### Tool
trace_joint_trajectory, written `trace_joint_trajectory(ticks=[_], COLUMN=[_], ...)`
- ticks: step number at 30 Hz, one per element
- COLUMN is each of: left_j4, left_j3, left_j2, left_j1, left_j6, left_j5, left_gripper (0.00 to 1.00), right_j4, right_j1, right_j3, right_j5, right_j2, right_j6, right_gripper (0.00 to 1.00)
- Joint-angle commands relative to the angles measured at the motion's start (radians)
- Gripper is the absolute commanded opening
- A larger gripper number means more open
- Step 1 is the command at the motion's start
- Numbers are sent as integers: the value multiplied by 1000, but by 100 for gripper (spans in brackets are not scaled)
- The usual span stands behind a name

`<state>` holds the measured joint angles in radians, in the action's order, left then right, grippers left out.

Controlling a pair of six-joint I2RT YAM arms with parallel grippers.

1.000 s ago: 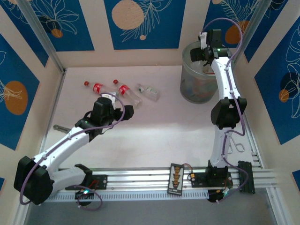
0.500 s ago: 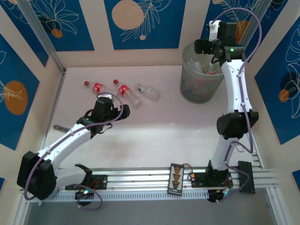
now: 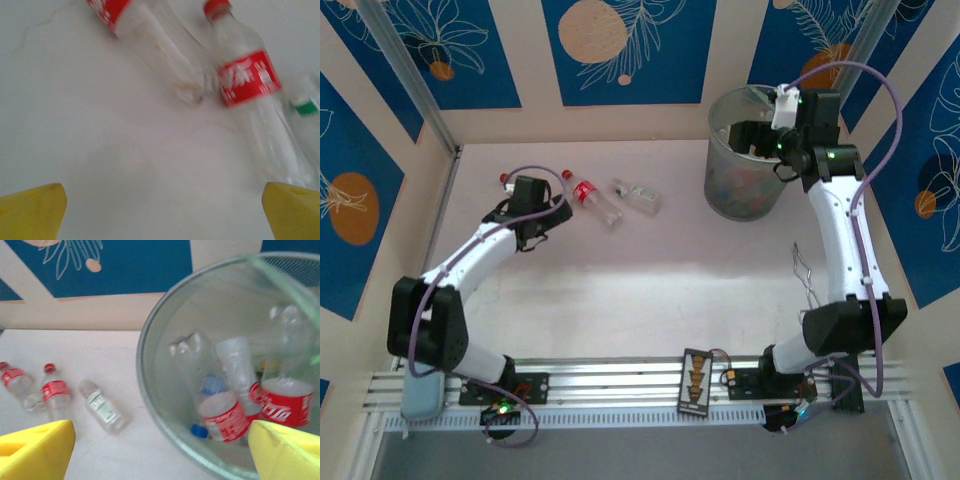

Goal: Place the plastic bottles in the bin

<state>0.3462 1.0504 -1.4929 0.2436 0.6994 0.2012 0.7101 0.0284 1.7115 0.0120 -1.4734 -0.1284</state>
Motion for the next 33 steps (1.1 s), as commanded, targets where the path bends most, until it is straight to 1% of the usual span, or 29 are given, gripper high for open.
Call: trace_joint_trajectory(ticks=[1,5,8,14,18,22,24,29,31,33], left_j4=[-34,-83,-122,-209,-211,-163,-163,-223,-223,-230], left_j3=[72,192,272,398,495,569,561,505,494,476], left_j2=[-96,-269,-371,-532,-634,-709,-718,-719,-721,-713], left_j1=[-90,-195,-234,-264,-267,-269,-270,-270,-271,-271], left_j6=[34,104,153,236,255,285,306,337,345,348], left_j5=[-42,-93,-93,-144,-166,-181,-181,-194,-199,-198], left_gripper=[100,99,99,99,100,100,97,80,74,71], right_j4=[-11,21,38,64,76,95,99,103,102,104], right_j1=[27,73,95,125,125,121,118,103,103,103], right_j3=[-92,-171,-205,-272,-321,-350,-362,-373,-375,-381], right_j5=[76,62,48,23,11,-10,-15,-12,-12,-12], right_j2=[64,107,126,167,196,223,238,252,256,260], right_j6=[-60,-56,-51,-51,-54,-51,-50,-48,-49,-50], right_gripper=[90,90,90,89,89,89,89,89,88,88])
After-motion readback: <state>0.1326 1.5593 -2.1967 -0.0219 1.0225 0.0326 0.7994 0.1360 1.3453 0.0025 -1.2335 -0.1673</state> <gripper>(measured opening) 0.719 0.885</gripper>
